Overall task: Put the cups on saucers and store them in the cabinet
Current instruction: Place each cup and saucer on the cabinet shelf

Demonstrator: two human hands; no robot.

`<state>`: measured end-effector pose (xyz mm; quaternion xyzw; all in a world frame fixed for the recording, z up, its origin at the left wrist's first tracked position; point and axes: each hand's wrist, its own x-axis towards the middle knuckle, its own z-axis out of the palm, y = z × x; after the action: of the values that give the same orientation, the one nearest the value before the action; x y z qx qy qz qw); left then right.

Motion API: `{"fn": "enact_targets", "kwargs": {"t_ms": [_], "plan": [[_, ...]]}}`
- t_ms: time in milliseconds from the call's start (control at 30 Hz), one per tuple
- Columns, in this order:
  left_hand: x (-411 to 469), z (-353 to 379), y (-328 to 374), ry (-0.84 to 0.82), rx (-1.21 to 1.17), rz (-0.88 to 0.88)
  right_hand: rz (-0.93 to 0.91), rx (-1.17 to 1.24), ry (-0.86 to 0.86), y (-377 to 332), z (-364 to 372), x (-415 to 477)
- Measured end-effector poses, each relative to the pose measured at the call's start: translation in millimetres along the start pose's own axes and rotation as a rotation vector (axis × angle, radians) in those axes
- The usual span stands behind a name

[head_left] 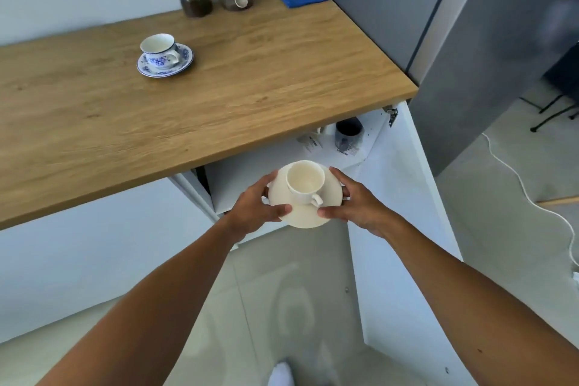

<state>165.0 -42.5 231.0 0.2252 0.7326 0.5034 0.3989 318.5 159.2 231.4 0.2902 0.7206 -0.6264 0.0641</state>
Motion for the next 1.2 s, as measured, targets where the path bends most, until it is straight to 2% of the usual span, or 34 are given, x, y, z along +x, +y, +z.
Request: {"fn": "enact_targets", "kwargs": {"t_ms": [233, 433, 600, 767, 900, 1000, 1200], "plan": [[81.6, -14.0, -66.6, 0.012, 0.083, -0.019, 0.023, -0.060, 0.040, 56.5, 9.7, 92.4], [185.0, -20.2, -124.6, 0.044, 0.141, 0.015, -0.054, -0.059, 0.022, 98.4, -5.2, 201.1], [266.2, -31.6, -157.1, 0.093, 0.280, 0.088, -0.130, -0.093, 0.015, 118.0, -17.8, 291.8], [323.1, -49.6, -173.4, 0.106, 0.303, 0.146, -0.203, -0.151, 0.000, 123.5, -26.1, 361.9], [360.2, -61.1, -177.6, 0.095, 0.343, 0.179, -0.241, -0.194, 0.084, 123.5, -31.6, 404.3], [386.5, -66.4, -175.4, 0.106, 0.455, 0.195, -0.240, -0.134, 0.155, 122.5, -38.2, 429.5], [401.9, -67.5, -164.1, 0.060, 0.612, 0.197, -0.211, -0.029, 0.149, 117.7, -46.1, 448.7]]}}
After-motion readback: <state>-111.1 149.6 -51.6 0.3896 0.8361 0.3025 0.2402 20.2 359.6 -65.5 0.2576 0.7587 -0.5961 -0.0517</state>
